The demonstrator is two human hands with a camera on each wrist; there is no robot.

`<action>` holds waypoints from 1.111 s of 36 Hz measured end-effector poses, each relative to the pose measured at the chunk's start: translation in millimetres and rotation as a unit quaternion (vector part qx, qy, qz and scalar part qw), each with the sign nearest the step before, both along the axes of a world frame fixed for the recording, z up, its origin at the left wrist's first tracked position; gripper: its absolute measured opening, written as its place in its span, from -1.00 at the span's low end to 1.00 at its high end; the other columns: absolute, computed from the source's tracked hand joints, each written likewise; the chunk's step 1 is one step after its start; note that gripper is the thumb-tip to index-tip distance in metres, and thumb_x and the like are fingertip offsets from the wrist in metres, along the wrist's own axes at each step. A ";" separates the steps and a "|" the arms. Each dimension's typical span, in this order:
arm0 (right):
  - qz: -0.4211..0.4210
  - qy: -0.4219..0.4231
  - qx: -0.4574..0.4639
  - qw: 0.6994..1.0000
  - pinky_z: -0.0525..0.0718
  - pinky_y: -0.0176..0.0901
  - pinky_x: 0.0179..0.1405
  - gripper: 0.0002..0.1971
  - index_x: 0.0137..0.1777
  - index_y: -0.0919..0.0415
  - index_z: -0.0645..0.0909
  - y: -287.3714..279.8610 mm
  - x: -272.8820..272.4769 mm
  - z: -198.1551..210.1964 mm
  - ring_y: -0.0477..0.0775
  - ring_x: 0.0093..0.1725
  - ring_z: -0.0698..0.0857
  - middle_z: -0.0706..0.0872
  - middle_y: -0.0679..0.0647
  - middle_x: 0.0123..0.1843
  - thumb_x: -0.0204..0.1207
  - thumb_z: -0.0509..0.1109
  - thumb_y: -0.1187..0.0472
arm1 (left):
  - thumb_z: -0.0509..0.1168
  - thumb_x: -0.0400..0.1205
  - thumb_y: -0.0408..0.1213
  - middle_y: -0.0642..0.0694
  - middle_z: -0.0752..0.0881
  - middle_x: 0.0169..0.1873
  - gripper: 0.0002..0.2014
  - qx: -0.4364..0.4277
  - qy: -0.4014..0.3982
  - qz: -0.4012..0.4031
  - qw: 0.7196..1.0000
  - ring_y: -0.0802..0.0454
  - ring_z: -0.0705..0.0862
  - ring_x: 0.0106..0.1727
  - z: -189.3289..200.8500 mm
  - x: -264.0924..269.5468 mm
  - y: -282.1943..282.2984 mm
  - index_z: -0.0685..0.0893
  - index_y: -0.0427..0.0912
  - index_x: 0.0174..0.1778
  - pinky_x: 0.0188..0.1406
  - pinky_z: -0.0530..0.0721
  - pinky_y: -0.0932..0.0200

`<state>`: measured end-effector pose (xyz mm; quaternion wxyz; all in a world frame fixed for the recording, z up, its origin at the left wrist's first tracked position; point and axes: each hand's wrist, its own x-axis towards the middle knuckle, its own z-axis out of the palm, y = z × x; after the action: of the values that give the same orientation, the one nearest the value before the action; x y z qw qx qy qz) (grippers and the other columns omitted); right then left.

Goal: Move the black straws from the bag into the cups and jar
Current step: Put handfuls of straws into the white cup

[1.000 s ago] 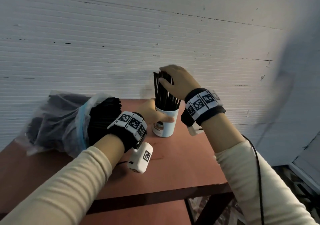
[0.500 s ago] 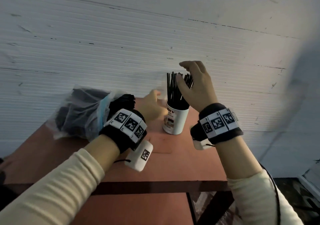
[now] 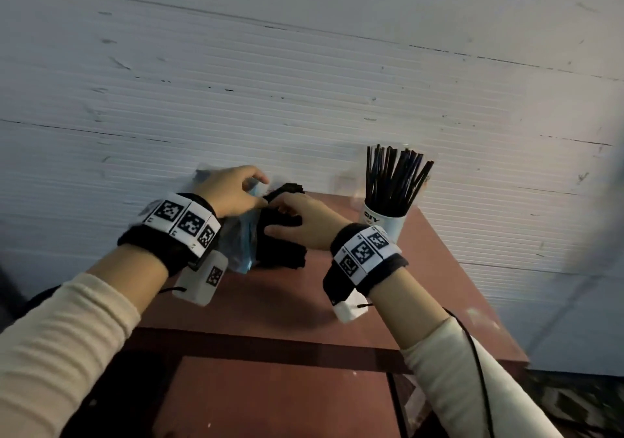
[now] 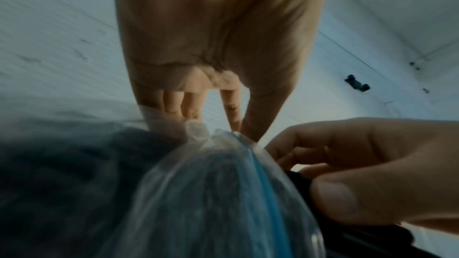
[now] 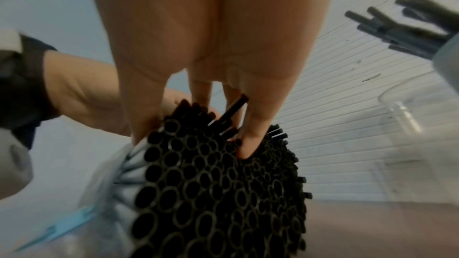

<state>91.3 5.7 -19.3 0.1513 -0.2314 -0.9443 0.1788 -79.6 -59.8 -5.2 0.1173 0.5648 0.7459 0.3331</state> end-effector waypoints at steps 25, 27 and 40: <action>-0.014 0.128 -0.002 0.992 0.44 -0.32 0.40 -0.68 0.27 0.01 0.71 6.7 -19.6 2.6 -0.07 0.33 0.62 0.73 -0.04 0.29 0.54 0.44 0.26 | 0.36 0.63 -0.38 -0.04 0.71 0.30 -0.70 0.085 0.009 -0.015 0.996 0.00 0.64 0.32 6.4 -22.4 7.8 0.76 0.04 0.21 0.39 0.53 0.11; -0.018 0.148 -0.001 0.989 0.45 -0.32 0.40 -0.69 0.27 0.02 0.71 5.0 -17.7 1.6 -0.06 0.33 0.62 0.73 -0.01 0.29 0.54 0.44 0.25 | 0.36 0.63 -0.37 -0.04 0.70 0.31 -0.70 0.086 0.007 -0.018 0.996 0.00 0.63 0.34 6.1 -23.4 7.7 0.76 0.03 0.23 0.39 0.52 0.14; -0.046 0.195 -0.014 0.980 0.57 -0.07 0.31 -0.72 0.26 0.07 0.68 8.0 -19.2 -2.1 0.05 0.21 0.64 0.70 0.07 0.19 0.56 0.40 0.22 | 0.29 0.65 -0.33 -0.06 0.73 0.27 -0.71 0.088 -0.005 -0.023 0.996 0.00 0.66 0.31 3.8 -17.2 5.6 0.77 0.06 0.20 0.38 0.58 0.06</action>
<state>72.1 13.8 -21.4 0.3377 -0.2376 -0.8821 0.2268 -96.7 -54.3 -1.4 0.0786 0.5881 0.6996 0.3981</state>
